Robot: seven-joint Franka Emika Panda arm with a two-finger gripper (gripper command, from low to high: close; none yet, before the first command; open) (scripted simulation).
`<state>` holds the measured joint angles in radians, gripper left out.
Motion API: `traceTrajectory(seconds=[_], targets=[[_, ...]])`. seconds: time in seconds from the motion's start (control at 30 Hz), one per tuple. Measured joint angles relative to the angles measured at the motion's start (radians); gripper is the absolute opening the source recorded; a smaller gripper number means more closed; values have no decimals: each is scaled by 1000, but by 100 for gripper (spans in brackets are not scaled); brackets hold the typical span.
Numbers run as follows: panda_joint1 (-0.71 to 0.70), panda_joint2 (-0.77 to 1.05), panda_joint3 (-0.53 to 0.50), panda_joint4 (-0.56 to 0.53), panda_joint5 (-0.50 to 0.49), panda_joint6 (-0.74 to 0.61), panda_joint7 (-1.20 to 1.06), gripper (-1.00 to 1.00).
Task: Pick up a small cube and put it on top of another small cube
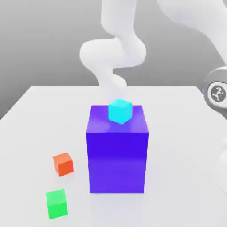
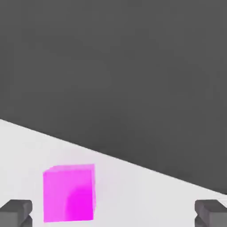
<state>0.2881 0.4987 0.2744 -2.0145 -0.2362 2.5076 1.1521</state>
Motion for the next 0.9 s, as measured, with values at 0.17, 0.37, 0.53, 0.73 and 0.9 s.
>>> traceTrajectory(seconds=[0.17,0.37,0.53,0.73,0.9], targets=[[51,169,-45,43,-46,103,37,-100],[55,181,-49,46,-47,112,38,-100],[16,48,-16,4,1,22,3,-100],[-162,-98,-96,-157,62,42,-72,-100],[-305,-225,-174,-309,131,77,-145,-100]])
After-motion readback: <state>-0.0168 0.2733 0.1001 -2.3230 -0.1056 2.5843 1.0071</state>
